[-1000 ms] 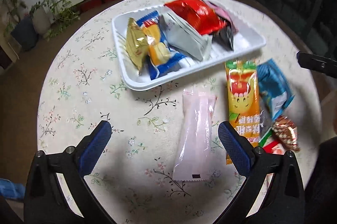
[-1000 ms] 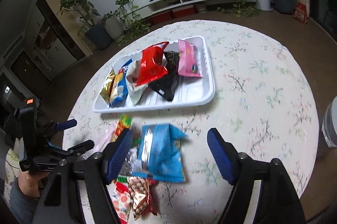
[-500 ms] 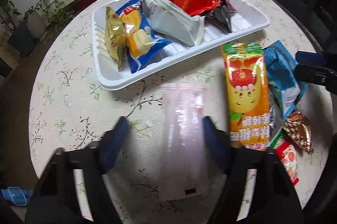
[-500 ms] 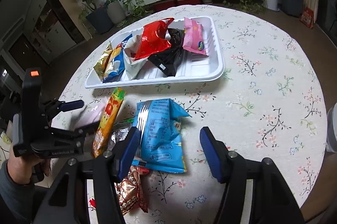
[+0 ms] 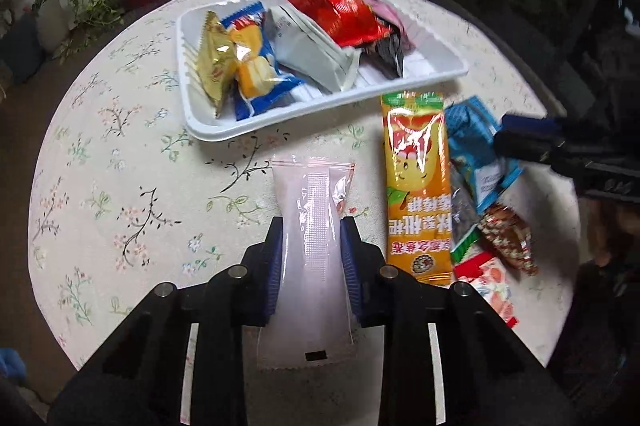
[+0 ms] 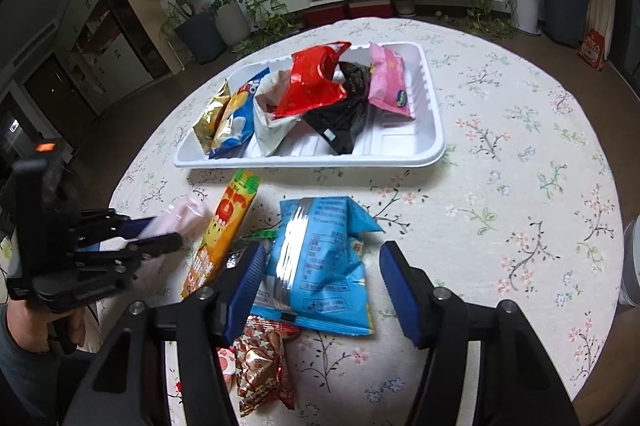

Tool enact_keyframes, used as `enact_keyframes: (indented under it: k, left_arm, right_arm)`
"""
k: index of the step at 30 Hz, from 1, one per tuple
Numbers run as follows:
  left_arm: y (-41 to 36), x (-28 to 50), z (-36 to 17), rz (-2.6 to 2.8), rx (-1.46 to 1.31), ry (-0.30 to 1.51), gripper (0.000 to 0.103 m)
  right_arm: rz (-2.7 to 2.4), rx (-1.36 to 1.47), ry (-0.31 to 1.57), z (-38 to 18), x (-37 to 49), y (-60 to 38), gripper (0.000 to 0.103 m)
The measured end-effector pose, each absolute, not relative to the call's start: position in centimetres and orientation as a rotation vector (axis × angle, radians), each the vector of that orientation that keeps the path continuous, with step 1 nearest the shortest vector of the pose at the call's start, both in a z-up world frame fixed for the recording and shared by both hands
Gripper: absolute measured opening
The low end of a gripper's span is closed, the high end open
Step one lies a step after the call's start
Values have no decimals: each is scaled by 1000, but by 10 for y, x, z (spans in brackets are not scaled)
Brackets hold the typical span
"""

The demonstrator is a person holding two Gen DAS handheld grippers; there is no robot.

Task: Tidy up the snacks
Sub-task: 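Grasp the white translucent pack with the left tool while the right tool grasps the blue bag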

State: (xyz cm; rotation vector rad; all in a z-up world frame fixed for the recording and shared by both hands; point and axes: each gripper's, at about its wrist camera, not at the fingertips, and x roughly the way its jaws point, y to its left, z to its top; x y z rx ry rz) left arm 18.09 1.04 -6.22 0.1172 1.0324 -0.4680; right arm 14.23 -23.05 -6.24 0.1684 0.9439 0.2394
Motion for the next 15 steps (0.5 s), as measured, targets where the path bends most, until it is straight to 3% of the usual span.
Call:
enact_keyframes:
  k: [5,7,15]
  left_arm:
    - [17,177,-58,-485,54,1012,25]
    - [17,177,-61,-496,46,1018,25]
    - [18,178,-66,-506,4,1023,25]
  right_arm:
    - [250,148,982,-72,155,-219,62]
    - [245,148,991,-75,159,-219,53]
    - [249,201,1017,-77,154,-227,37]
